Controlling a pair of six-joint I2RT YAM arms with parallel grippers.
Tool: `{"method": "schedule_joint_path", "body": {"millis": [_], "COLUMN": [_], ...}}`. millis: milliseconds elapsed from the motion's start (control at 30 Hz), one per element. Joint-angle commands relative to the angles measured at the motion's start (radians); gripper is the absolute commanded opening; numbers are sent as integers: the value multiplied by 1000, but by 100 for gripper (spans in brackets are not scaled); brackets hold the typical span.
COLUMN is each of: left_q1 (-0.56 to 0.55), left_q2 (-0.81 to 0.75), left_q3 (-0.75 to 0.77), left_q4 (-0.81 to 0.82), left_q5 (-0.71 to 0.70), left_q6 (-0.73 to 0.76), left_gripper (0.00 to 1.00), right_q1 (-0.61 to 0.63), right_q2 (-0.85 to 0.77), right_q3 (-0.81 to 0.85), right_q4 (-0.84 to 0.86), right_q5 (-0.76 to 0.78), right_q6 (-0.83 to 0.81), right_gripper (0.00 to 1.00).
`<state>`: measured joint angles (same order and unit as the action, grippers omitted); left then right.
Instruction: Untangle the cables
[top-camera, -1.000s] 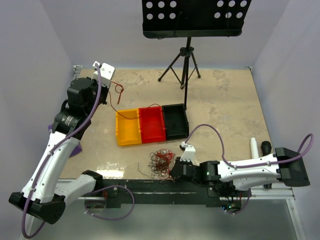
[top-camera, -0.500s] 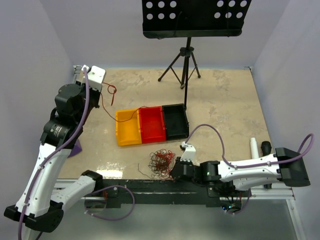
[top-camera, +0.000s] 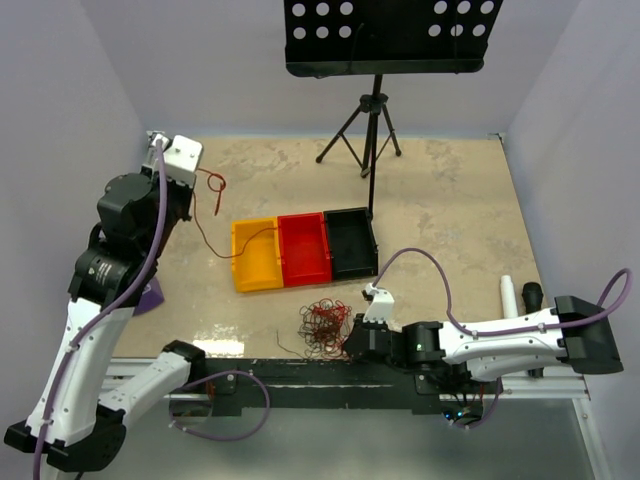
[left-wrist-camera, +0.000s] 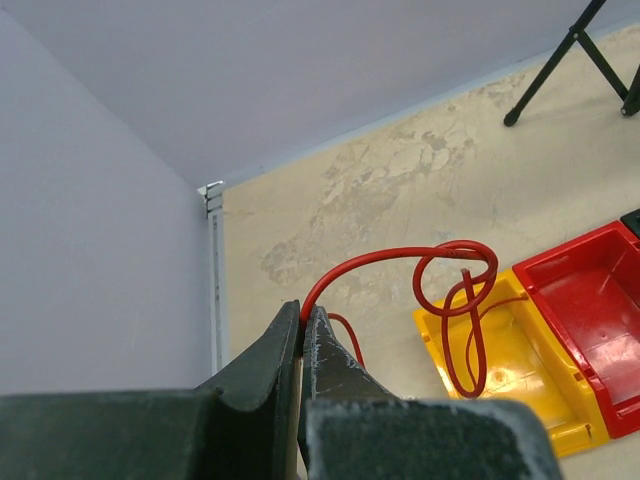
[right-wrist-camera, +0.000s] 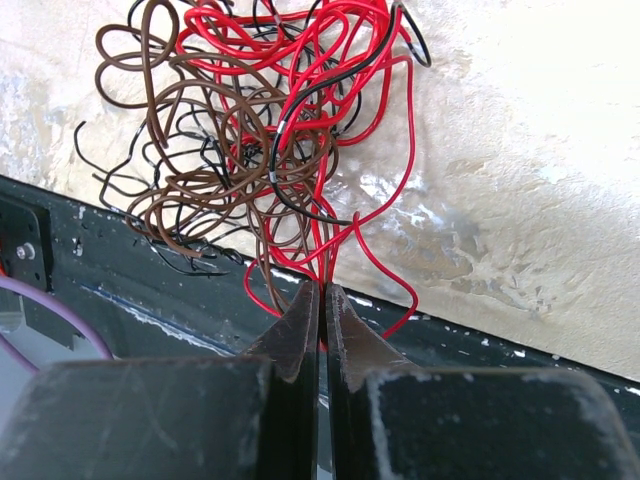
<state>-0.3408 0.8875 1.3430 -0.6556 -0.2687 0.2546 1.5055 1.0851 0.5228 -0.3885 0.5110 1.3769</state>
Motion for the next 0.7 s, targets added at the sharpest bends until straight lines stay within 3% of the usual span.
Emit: {"method": "schedule_joint_path", "body": {"millis": [0, 333, 500, 667], "left_q1": [2, 0, 0, 0], "left_q2": [40, 111, 125, 188], "left_q3": [-19, -90, -160, -223], "left_q4": [-1, 4, 82, 190], "left_q5": [31, 198, 255, 218], "left_q6": [-35, -170, -201, -196], "left_gripper": [0, 0, 0, 0], "right_q1": [5, 5, 5, 5], "right_q2": [-27, -14, -17, -28], "right_q3": [8, 19, 20, 22], "right_q4": [-29, -35, -38, -52], "right_q5": [46, 49, 46, 46], "right_q6": [34, 40, 40, 50], "right_gripper": [0, 0, 0, 0]}}
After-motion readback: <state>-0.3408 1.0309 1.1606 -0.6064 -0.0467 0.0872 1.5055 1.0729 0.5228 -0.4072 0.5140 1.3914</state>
